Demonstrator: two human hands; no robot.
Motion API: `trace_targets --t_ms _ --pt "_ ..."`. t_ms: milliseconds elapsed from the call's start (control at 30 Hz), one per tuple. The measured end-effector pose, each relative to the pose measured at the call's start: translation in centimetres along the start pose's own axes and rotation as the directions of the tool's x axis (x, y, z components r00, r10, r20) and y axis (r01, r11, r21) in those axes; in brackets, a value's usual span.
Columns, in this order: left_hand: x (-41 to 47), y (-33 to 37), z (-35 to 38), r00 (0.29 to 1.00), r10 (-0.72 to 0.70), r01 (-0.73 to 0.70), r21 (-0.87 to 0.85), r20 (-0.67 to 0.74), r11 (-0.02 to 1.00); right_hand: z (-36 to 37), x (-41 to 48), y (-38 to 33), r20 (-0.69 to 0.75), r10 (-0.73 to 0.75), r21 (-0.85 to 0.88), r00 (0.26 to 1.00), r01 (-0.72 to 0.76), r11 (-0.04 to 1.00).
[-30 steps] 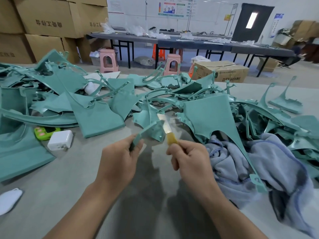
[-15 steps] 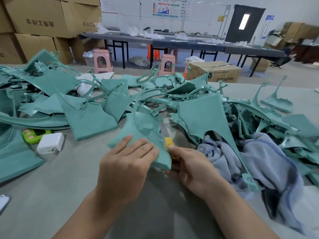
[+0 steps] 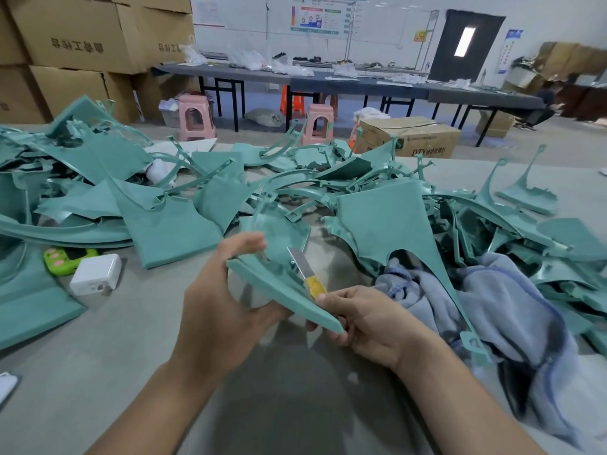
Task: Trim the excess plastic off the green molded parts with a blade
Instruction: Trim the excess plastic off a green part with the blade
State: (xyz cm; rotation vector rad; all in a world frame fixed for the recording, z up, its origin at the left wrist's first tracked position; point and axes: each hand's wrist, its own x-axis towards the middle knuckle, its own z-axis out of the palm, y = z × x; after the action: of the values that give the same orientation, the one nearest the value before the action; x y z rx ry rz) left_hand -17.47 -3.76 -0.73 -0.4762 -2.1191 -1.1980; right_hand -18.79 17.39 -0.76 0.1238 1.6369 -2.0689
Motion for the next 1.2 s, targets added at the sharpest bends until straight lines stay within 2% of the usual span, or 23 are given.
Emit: trace_targets --t_ms 67,133,200,233,300,400,500,567,633,667,733,800,833,867,933,1000,1033,1067,1133,1200 --pt "0.3 0.5 -0.4 0.996 0.053 -0.051 0.038 -0.071 0.998 0.1 0.3 0.0 -0.058 -0.063 0.010 0.996 0.064 0.998" --pt "0.5 1.0 -0.7 0.969 0.212 -0.193 0.152 -0.125 0.969 0.4 0.6 0.2 -0.226 -0.182 0.046 0.957 0.197 0.979" --pt "0.6 1.2 -0.8 0.912 0.383 -0.311 0.368 -0.143 0.877 0.7 0.7 0.3 -0.381 -0.346 -0.025 0.857 0.365 0.931" --pt "0.6 1.2 -0.7 0.900 0.412 -0.306 0.470 -0.140 0.828 0.8 0.5 0.4 -0.415 -0.421 -0.087 0.806 0.426 0.901" --pt "0.5 1.0 -0.4 0.922 0.368 -0.232 0.591 -0.119 0.773 1.3 0.0 0.4 -0.403 -0.537 -0.188 0.741 0.507 0.841" --pt "0.1 0.6 0.4 0.985 0.145 -0.069 0.574 -0.088 0.816 3.0 -0.7 1.1 -0.282 -0.607 -0.266 0.743 0.548 0.793" --pt "0.2 0.8 0.4 0.999 0.020 0.007 0.494 -0.049 0.869 4.6 -0.8 2.3 -0.138 -0.612 -0.382 0.779 0.528 0.758" --pt "0.1 1.0 0.3 1.000 -0.001 0.009 0.448 -0.018 0.894 5.2 -0.7 2.8 -0.063 -0.609 -0.446 0.791 0.524 0.726" --pt "-0.1 1.3 0.4 1.000 -0.003 0.002 0.414 0.003 0.910 5.2 -0.5 2.8 -0.047 -0.585 -0.481 0.810 0.494 0.724" --pt "-0.1 1.3 0.4 1.000 0.000 -0.002 0.412 0.005 0.911 5.1 -0.2 2.7 -0.081 -0.567 -0.516 0.820 0.452 0.727" --pt "-0.1 1.2 0.4 1.000 -0.002 0.004 0.411 -0.006 0.912 4.4 0.6 2.3 -0.258 -0.508 -0.626 0.822 0.259 0.736" --pt "0.0 1.1 0.3 1.000 -0.013 0.018 0.393 -0.015 0.920 3.5 0.9 1.7 -0.422 -0.445 -0.633 0.790 0.095 0.768" --pt "0.0 1.2 0.2 1.000 -0.016 0.022 0.388 -0.018 0.921 3.3 0.8 1.5 -0.427 -0.449 -0.602 0.785 0.124 0.789" --pt "0.0 1.2 0.2 1.000 -0.015 0.023 0.392 -0.021 0.920 3.2 0.6 1.4 -0.376 -0.476 -0.557 0.795 0.217 0.802" --pt "0.0 1.3 0.2 1.000 -0.014 0.023 0.399 -0.025 0.916 3.9 -0.1 1.7 -0.172 -0.531 -0.439 0.830 0.418 0.795" --pt "0.0 1.3 0.3 1.000 -0.013 0.022 0.386 -0.026 0.922 4.6 -0.5 2.4 -0.042 -0.527 -0.428 0.849 0.462 0.777" --pt "-0.1 1.2 0.3 1.000 -0.008 0.019 0.382 -0.029 0.924 4.5 -0.2 2.5 -0.082 -0.504 -0.488 0.860 0.406 0.773" --pt "-0.1 1.1 0.3 0.999 -0.004 0.016 0.381 -0.033 0.924 4.2 0.4 2.3 -0.182 -0.477 -0.557 0.860 0.309 0.770" --pt "-0.2 0.9 0.2 0.999 0.001 0.014 0.364 -0.041 0.931 2.8 1.1 1.5 -0.403 -0.438 -0.684 0.803 0.054 0.728" --pt "-0.3 1.0 0.1 0.999 0.019 -0.003 0.339 -0.042 0.941 1.3 1.1 0.7 -0.480 -0.460 -0.714 0.747 -0.029 0.699"
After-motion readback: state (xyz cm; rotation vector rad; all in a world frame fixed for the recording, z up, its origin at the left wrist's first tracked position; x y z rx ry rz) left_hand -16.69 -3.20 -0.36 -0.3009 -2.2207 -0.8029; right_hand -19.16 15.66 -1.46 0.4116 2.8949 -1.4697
